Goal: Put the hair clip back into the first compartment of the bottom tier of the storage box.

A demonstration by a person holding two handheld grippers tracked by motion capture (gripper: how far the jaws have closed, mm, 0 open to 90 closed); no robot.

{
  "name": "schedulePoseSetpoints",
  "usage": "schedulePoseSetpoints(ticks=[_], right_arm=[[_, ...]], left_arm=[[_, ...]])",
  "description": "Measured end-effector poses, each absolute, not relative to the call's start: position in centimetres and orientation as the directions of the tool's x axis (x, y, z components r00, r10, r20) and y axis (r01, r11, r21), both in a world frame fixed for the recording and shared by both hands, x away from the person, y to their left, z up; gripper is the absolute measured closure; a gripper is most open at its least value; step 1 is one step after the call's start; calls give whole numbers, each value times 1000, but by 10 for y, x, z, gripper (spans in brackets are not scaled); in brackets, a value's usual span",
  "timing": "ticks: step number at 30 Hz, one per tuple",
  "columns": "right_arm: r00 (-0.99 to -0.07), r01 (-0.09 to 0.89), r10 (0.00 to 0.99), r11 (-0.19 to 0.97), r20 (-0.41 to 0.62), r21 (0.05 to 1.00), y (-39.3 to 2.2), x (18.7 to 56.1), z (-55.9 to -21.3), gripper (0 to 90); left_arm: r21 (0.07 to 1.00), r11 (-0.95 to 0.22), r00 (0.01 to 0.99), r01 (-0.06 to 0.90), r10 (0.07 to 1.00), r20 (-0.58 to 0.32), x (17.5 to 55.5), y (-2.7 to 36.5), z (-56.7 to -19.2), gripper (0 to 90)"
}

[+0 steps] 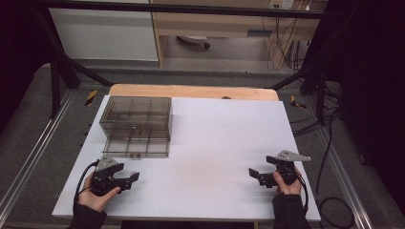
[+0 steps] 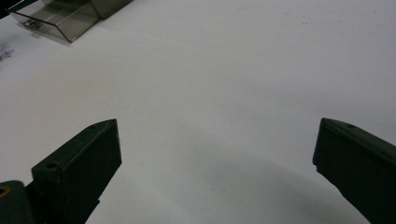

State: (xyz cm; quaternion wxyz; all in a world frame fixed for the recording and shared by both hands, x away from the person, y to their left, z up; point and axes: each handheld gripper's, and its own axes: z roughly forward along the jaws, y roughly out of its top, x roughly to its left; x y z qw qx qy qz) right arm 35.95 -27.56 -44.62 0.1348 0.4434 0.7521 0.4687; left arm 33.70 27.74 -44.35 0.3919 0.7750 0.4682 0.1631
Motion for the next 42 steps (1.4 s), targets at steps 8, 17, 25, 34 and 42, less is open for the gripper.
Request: schedulePoseSetpoints(ticks=[8, 17, 25, 34, 42], right_arm=[[-573, 538, 792, 170, 210, 826, -276, 360, -446, 18], [-573, 538, 793, 171, 209, 826, -276, 360, -446, 18], [-573, 538, 793, 170, 210, 825, -275, 359, -446, 18], [-573, 537, 793, 171, 208, 826, -275, 359, -446, 18], [-573, 537, 792, 171, 209, 826, -275, 359, -446, 18]], left_arm=[[756, -227, 494, 614, 858, -143, 337, 278, -443, 355], [747, -196, 473, 635, 864, -175, 338, 279, -445, 471], [735, -180, 459, 654, 866, -197, 339, 279, -449, 551], [732, -173, 456, 659, 866, -206, 339, 278, -450, 644], [730, -177, 460, 661, 864, -207, 339, 276, -450, 720]])
